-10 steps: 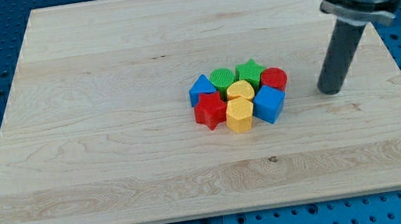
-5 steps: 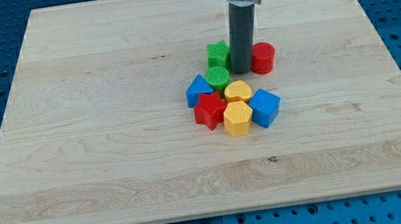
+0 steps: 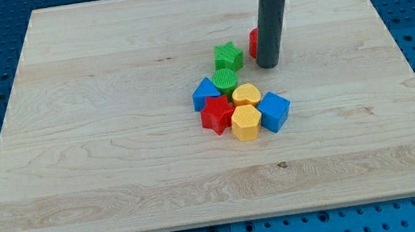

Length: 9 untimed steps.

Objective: Push the green star above to the green circle

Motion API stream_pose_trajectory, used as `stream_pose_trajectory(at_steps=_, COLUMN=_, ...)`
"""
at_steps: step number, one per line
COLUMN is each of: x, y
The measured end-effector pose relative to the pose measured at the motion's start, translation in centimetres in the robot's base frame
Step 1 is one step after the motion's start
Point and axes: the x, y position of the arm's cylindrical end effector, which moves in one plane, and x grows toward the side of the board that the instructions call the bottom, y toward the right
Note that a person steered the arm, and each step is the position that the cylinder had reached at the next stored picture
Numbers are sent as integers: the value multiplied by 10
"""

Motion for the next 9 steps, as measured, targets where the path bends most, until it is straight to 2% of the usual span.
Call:
stream_pose_trajectory(at_steps=1, x=17, y=6)
stream_pose_trajectory(at_steps=4, x=-34, y=-80)
stream_pose_trajectory(at_steps=6, x=-88, y=-107)
stream_pose_trajectory(at_steps=9, x=-101, y=-183)
